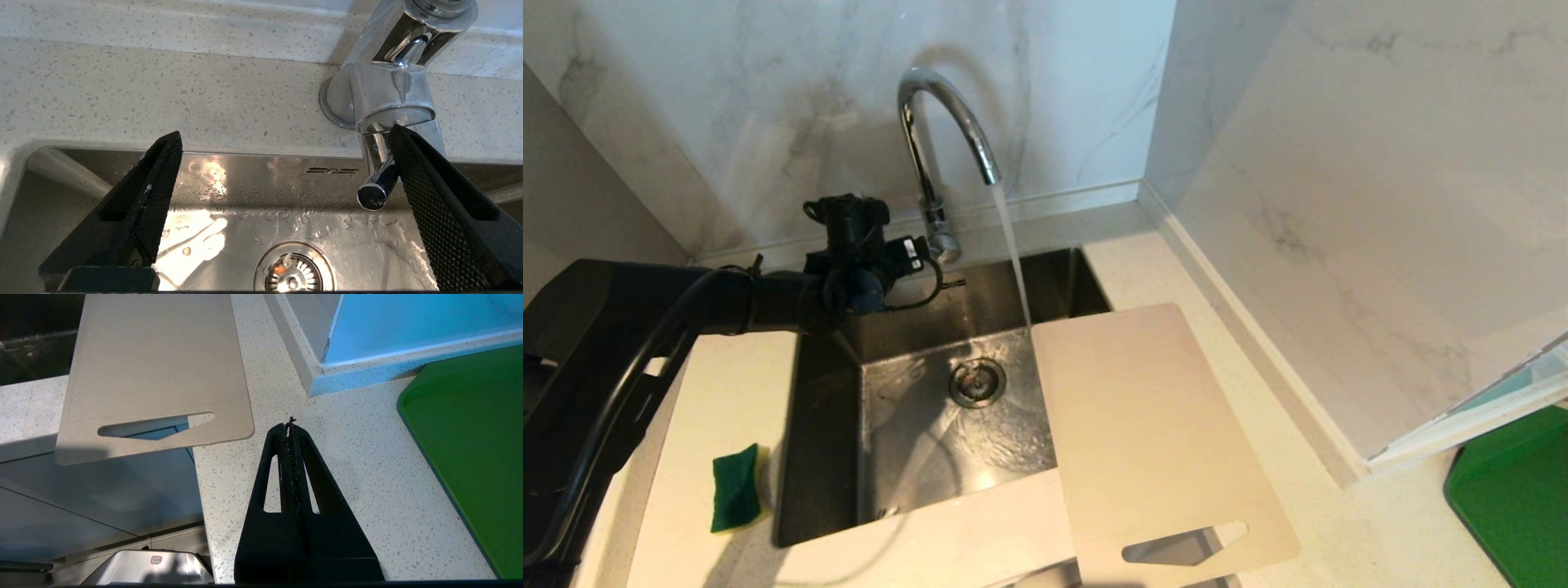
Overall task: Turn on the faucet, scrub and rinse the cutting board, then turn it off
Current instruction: Turn on the tap
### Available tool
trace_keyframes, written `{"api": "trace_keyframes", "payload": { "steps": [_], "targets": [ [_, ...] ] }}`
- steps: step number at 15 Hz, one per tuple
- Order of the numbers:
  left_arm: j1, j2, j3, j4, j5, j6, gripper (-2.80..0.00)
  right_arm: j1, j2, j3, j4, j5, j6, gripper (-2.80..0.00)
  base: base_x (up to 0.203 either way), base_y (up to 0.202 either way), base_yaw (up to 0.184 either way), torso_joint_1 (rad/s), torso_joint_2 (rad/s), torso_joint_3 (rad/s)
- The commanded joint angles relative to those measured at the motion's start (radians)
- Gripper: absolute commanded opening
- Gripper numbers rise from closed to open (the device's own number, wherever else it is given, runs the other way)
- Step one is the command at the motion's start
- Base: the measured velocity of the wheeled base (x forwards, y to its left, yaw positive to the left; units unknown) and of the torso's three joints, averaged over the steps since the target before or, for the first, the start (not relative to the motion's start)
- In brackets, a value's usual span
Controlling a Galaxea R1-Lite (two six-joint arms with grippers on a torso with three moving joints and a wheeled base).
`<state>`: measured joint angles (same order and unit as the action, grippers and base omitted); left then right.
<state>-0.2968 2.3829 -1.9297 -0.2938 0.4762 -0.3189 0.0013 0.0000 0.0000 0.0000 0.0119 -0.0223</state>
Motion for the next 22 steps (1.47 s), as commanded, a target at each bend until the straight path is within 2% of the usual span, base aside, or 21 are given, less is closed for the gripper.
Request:
{"api": "trace_keyframes", "payload": {
  "steps": [1,7,10,14,19,22],
  "targets": [
    [-0.008,-0.008,0.015,0.001,0.001,-0.006,0.00,0.000,0.000,0.000,0.000,0.000,-0.001,-2.80,0.000,0.000,0.000,0.000,0.00,0.000],
    [-0.021,-0.041,0.024,0.014,-0.001,-0.025,0.00,0.000,0.000,0.000,0.000,0.000,-0.001,-2.80,0.000,0.000,0.000,0.000,0.00,0.000],
    [-0.029,-0.083,0.023,0.068,-0.004,-0.073,0.00,0.000,0.000,0.000,0.000,0.000,-0.001,-2.80,0.000,0.000,0.000,0.000,0.00,0.000],
    [-0.052,-0.172,0.050,0.073,-0.002,-0.095,0.00,0.000,0.000,0.000,0.000,0.000,-0.001,-2.80,0.000,0.000,0.000,0.000,0.00,0.000],
    [-0.088,-0.300,0.095,0.081,0.008,-0.095,0.00,0.000,0.000,0.000,0.000,0.002,-0.002,-2.80,0.000,0.000,0.000,0.000,0.00,0.000],
    [-0.102,-0.389,0.138,0.127,0.006,-0.092,0.00,0.000,0.000,0.000,0.000,0.000,-0.002,-2.80,0.000,0.000,0.000,0.000,0.00,0.000]
  ]
}}
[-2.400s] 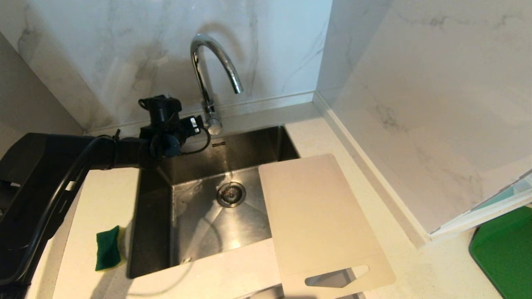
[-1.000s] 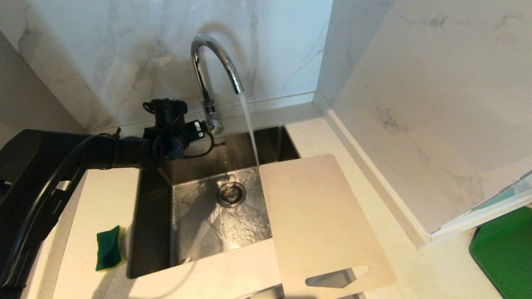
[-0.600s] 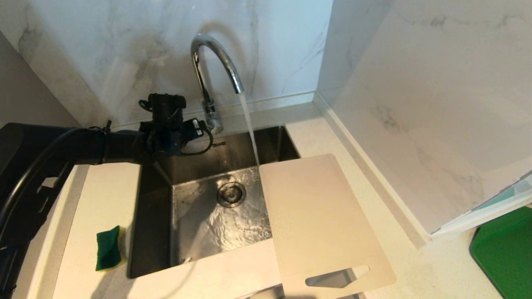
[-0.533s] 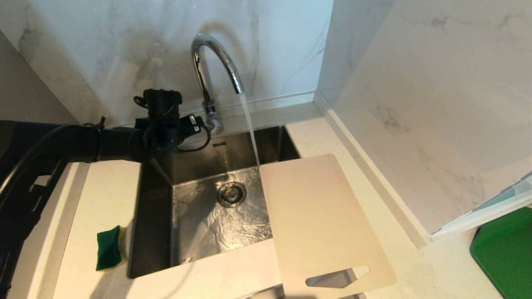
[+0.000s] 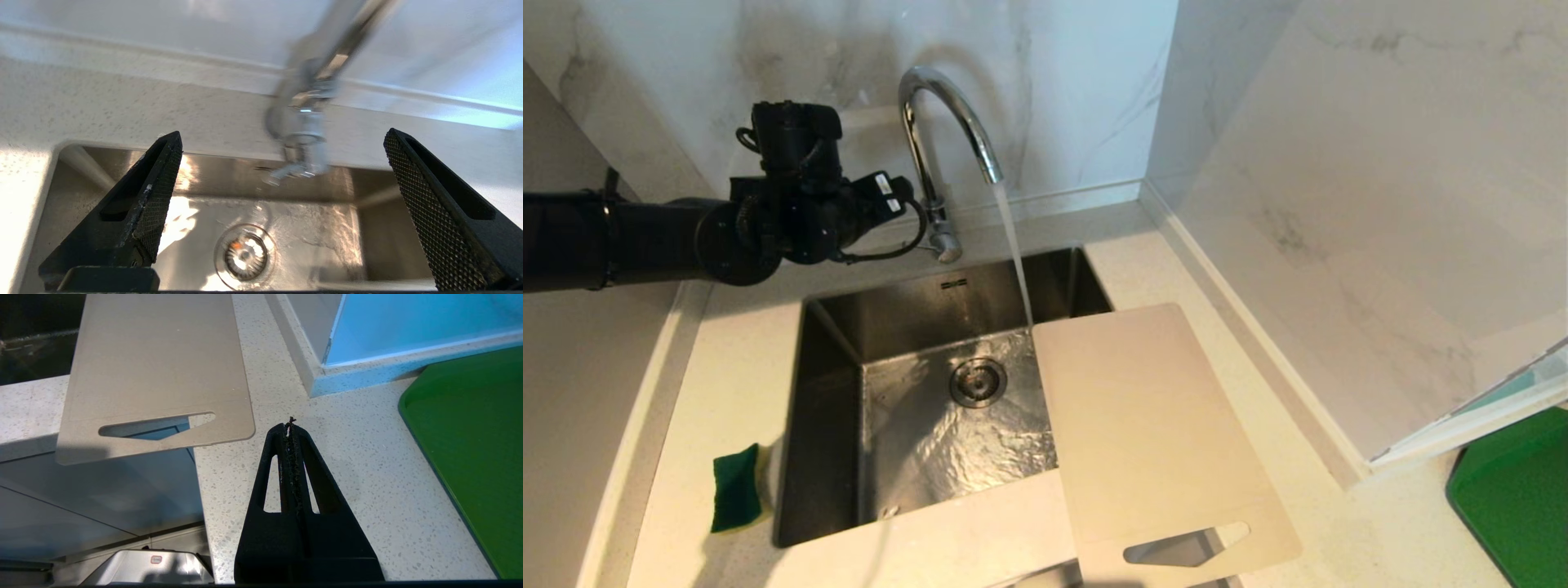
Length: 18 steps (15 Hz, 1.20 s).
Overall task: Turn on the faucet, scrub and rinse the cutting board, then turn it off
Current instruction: Pick up the cleaning cloth
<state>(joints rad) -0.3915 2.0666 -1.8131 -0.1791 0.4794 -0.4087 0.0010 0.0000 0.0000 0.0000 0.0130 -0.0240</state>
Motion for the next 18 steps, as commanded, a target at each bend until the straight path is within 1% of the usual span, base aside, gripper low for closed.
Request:
{"api": "trace_keyframes", "payload": {
  "steps": [1,4,5,7,8,10,12,13,15,17,18],
  "targets": [
    [-0.017,-0.083,0.042,0.021,0.002,-0.003,0.00,0.001,0.000,0.000,0.000,0.000,0.001,-2.80,0.000,0.000,0.000,0.000,0.00,0.000],
    [-0.049,-0.138,0.127,0.027,0.004,-0.002,0.00,0.001,0.000,0.000,0.000,0.000,0.000,-2.80,0.000,0.000,0.000,0.000,0.00,0.000],
    [-0.065,-0.164,0.149,0.043,0.005,0.003,-2.80,0.001,0.000,0.000,0.000,0.000,0.000,-2.80,0.000,0.000,0.000,0.000,0.00,0.000],
    [-0.084,-0.222,0.156,0.120,0.008,0.018,-2.80,0.001,0.000,0.000,0.000,0.001,0.001,-2.80,0.000,0.000,0.000,0.000,0.00,0.000],
    [-0.087,-0.257,0.157,0.176,0.007,0.020,-2.80,0.001,0.000,0.000,0.000,-0.001,0.001,-2.80,0.000,0.000,0.000,0.000,0.00,0.000],
    [-0.087,-0.339,0.202,0.291,0.004,0.020,-2.80,0.001,0.000,0.000,0.000,-0.001,0.001,-2.80,0.000,0.000,0.000,0.000,0.00,0.000],
    [-0.087,-0.427,0.312,0.392,0.000,0.016,-2.80,0.001,0.000,0.000,0.000,-0.005,0.007,-2.80,0.000,0.000,0.000,0.000,0.00,0.000],
    [-0.086,-0.463,0.370,0.417,0.000,0.014,-2.80,0.001,0.000,0.000,0.000,-0.005,0.007,-2.80,0.000,0.000,0.000,0.000,0.00,0.000],
    [-0.085,-0.530,0.509,0.435,-0.001,0.010,-2.80,0.001,0.000,0.000,0.000,-0.005,0.007,-2.80,0.000,0.000,0.000,0.000,0.00,0.000],
    [-0.080,-0.571,0.673,0.436,-0.002,0.005,-2.80,0.001,0.000,0.000,0.000,-0.005,0.007,-2.80,0.000,0.000,0.000,0.000,0.00,0.000],
    [-0.078,-0.581,0.756,0.435,-0.002,-0.010,-2.80,0.001,0.000,0.000,0.000,-0.005,0.007,-2.80,0.000,0.000,0.000,0.000,0.00,0.000]
  ]
}}
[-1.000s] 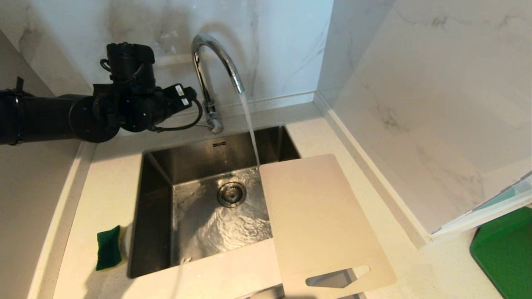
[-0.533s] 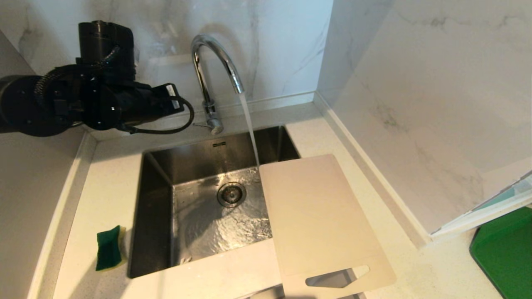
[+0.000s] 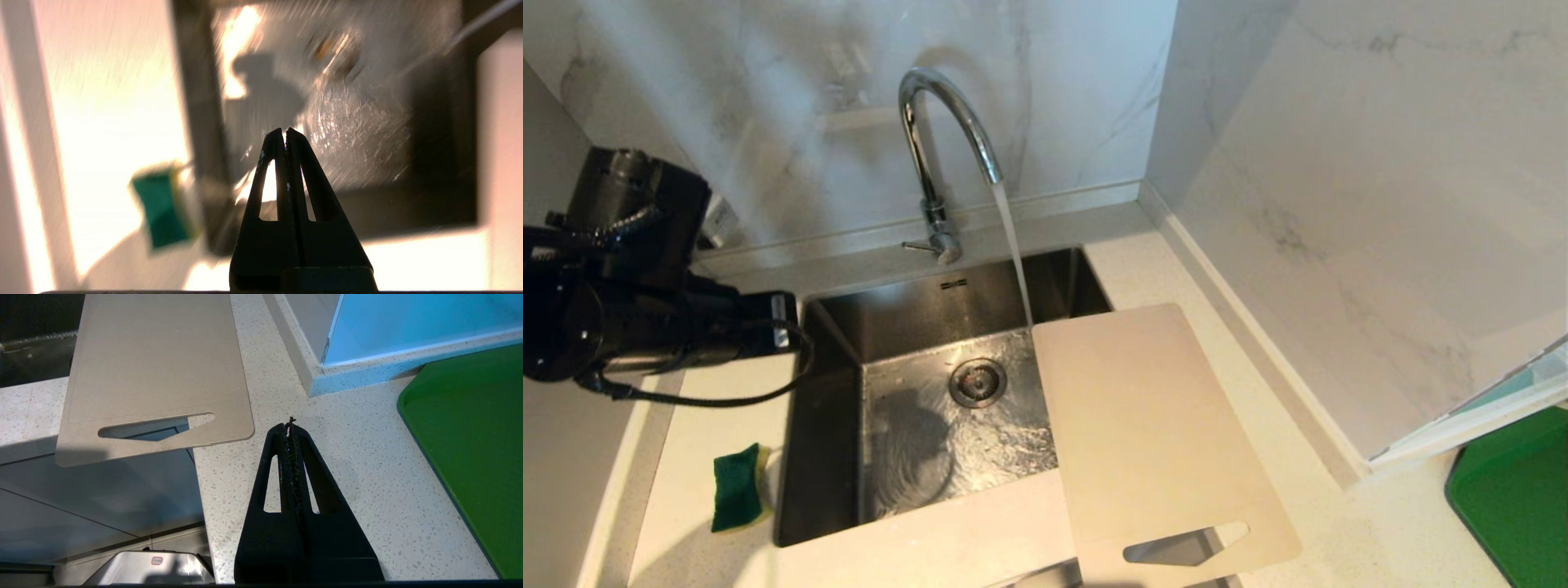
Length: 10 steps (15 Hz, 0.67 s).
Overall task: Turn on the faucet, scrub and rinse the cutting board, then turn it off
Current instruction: Pick up the cleaning cloth
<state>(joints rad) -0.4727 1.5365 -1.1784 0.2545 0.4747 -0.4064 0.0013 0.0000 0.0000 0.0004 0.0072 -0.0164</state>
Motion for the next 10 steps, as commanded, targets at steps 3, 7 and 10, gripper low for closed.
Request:
{"api": "trace_keyframes", "payload": {
  "steps": [3,7,10],
  "targets": [
    [0.007,-0.023,0.291,0.007,0.006,-0.171,0.00,0.000,0.000,0.000,0.000,0.000,0.000,-2.80,0.000,0.000,0.000,0.000,0.00,0.000],
    [0.009,-0.043,0.421,0.000,-0.001,-0.240,0.00,0.000,0.000,0.000,0.000,0.000,0.000,-2.80,0.000,0.000,0.000,0.000,0.00,0.000],
    [0.017,-0.056,0.442,0.000,-0.001,-0.271,0.00,0.000,0.000,0.000,0.000,0.000,0.000,-2.80,0.000,0.000,0.000,0.000,0.00,0.000]
  ]
}}
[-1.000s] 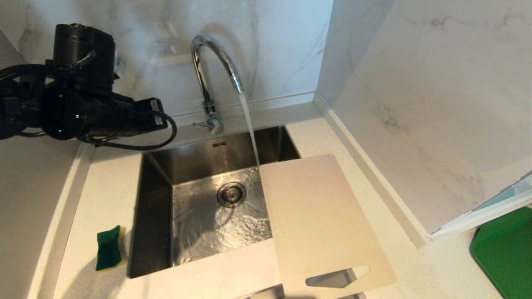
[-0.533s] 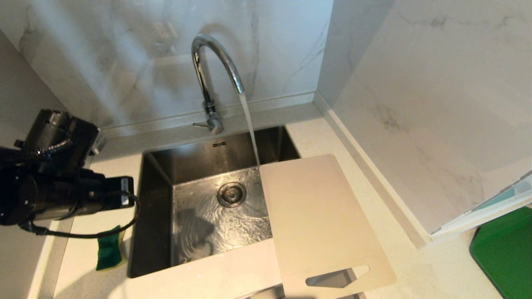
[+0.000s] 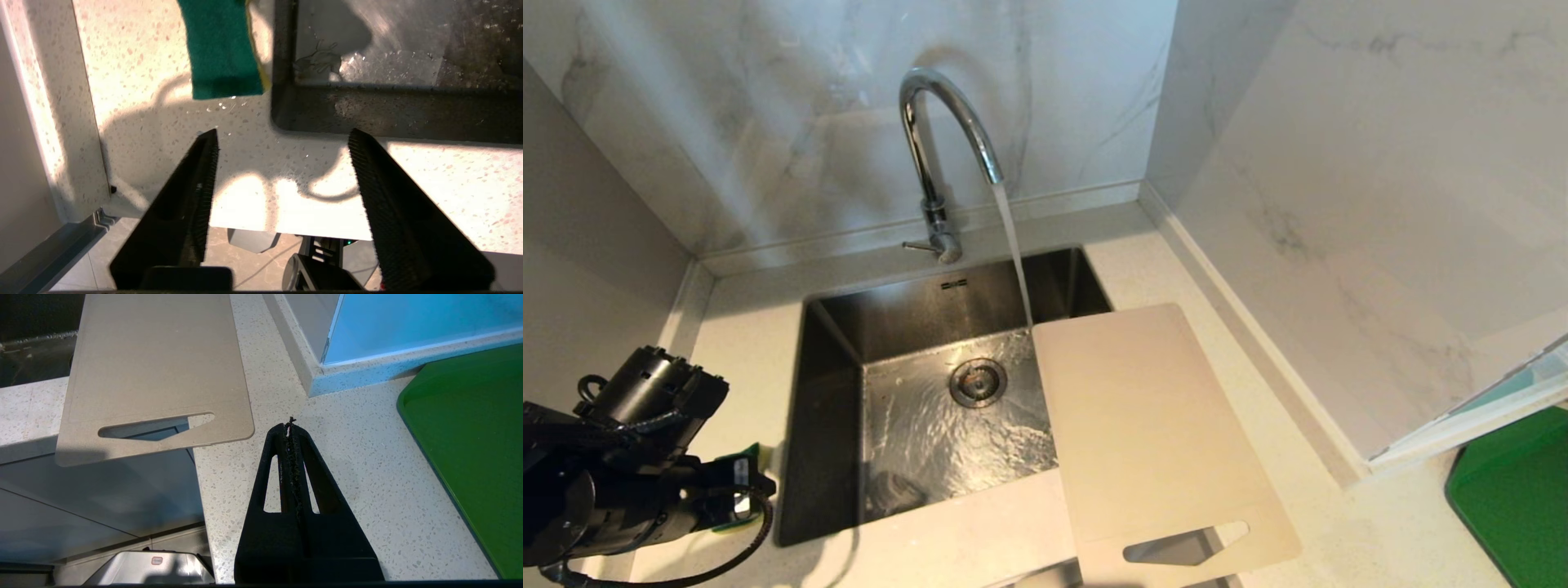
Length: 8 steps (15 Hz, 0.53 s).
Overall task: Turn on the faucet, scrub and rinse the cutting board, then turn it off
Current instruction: Pick up the cleaning cloth
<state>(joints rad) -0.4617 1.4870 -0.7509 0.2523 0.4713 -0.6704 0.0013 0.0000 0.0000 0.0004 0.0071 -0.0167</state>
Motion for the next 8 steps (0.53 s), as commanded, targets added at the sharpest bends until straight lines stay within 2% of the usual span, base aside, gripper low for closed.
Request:
{"api": "trace_keyframes", "payload": {
  "steps": [1,8],
  "targets": [
    [0.010,-0.008,0.020,0.001,0.003,-0.009,0.00,0.000,0.000,0.000,0.000,0.001,-0.001,-2.80,0.000,0.000,0.000,0.000,0.00,0.000],
    [0.017,-0.051,0.069,0.001,0.004,-0.047,0.00,0.000,0.000,0.000,0.000,0.001,0.000,-2.80,0.000,0.000,0.000,0.000,0.00,0.000]
  ]
}}
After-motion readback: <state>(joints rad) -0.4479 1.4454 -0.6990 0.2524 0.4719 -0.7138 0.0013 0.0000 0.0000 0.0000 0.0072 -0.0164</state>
